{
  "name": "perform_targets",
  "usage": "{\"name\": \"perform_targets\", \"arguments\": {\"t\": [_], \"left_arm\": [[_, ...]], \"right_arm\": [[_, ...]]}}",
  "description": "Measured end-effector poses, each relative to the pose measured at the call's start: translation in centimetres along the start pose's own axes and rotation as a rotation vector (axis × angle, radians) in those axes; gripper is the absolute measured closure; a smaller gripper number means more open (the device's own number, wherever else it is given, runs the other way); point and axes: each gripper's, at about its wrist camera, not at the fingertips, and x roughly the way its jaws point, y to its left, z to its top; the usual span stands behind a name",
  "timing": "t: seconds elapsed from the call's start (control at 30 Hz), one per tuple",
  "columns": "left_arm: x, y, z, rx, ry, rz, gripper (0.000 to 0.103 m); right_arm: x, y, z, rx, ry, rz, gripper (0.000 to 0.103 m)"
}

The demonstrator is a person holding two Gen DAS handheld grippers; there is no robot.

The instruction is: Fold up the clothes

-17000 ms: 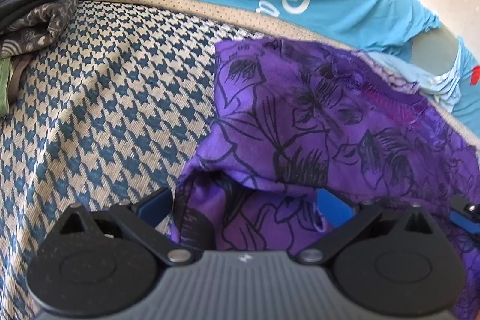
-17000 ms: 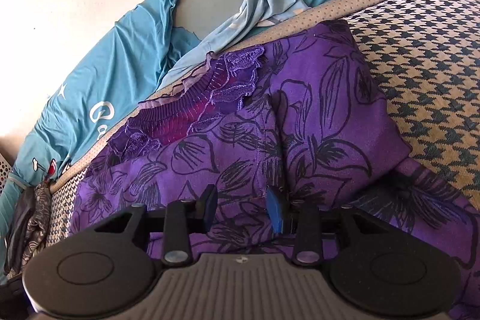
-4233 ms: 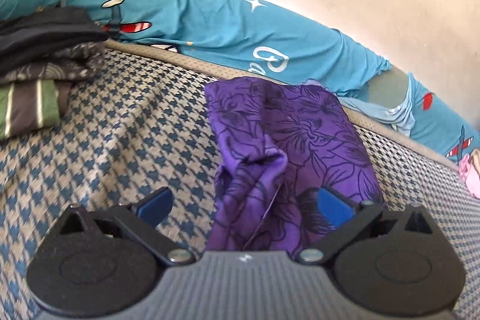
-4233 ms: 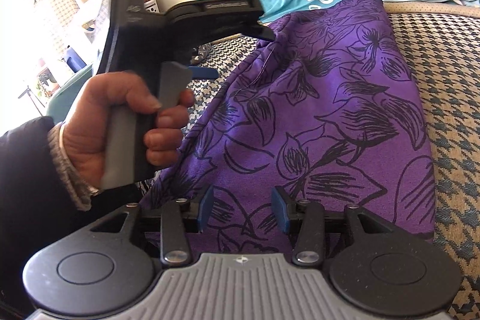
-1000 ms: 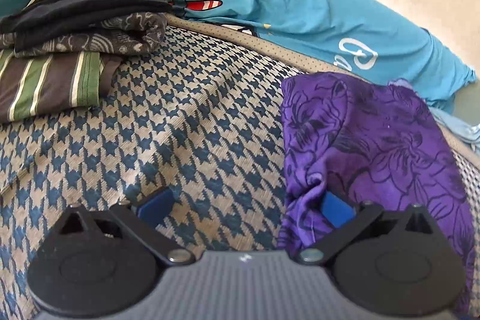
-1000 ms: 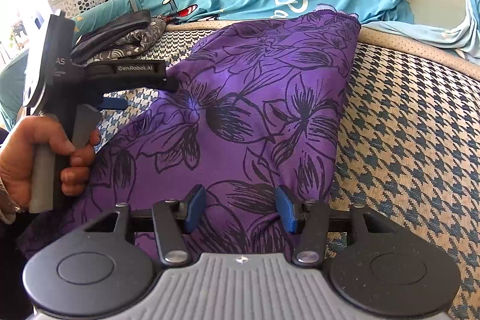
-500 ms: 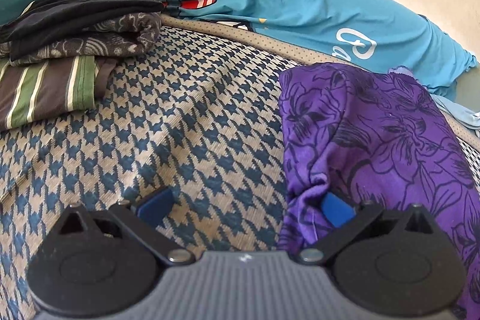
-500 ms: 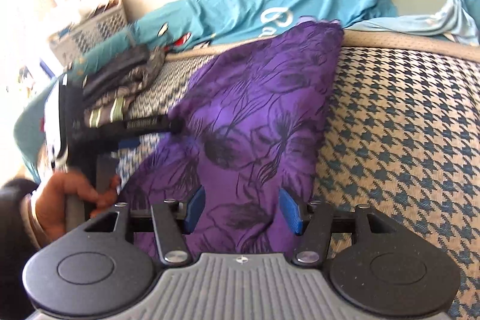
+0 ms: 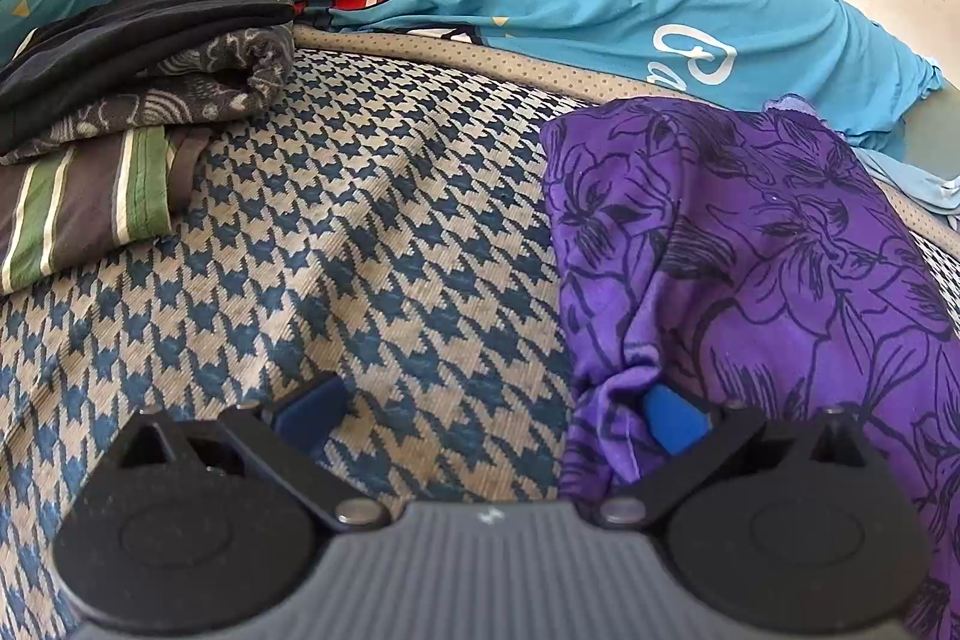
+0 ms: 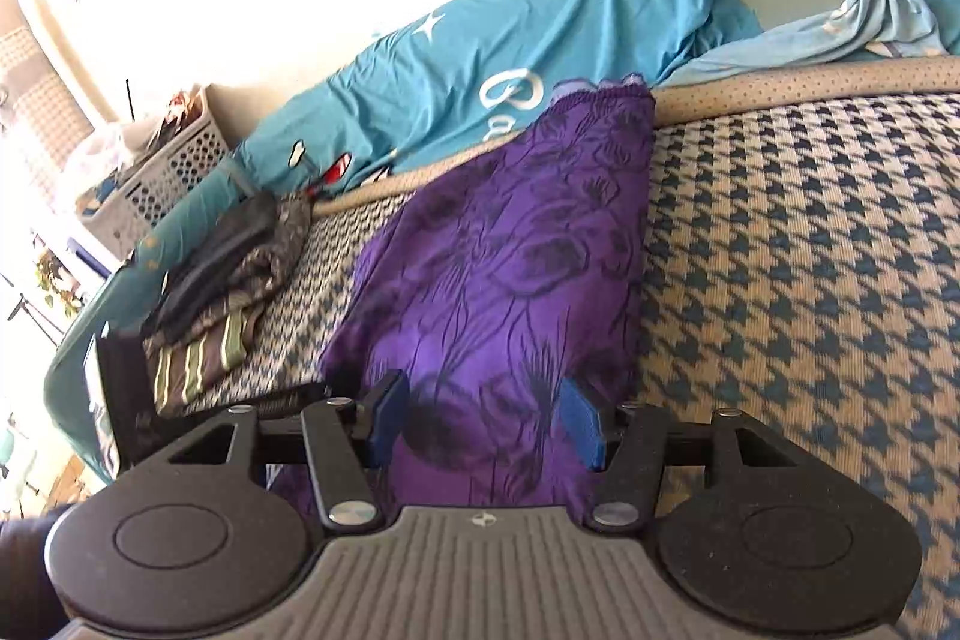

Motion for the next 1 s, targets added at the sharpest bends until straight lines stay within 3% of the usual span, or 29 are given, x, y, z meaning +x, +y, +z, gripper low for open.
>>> {"name": "perform_targets", "arguments": {"t": [0.4,0.7,1.0], "left_arm": [[-0.1,-0.3,0.0,-0.004,-0.003,0.018,0.0],[0.0,-0.5,0.1,-0.009,0.002,0.033,0.0],[0.0,-0.5,0.1,-0.013,0.006,0.037,0.0]], "right_arm": [[3.6,-3.4,3.3,0.062,-0.028,0.007,0.036],[5.6,-7.7,4.9,0.234,-0.06,0.077,0.036],[8.7,-8.2,5.5,0.25,-0.041,0.115,0.035]]}}
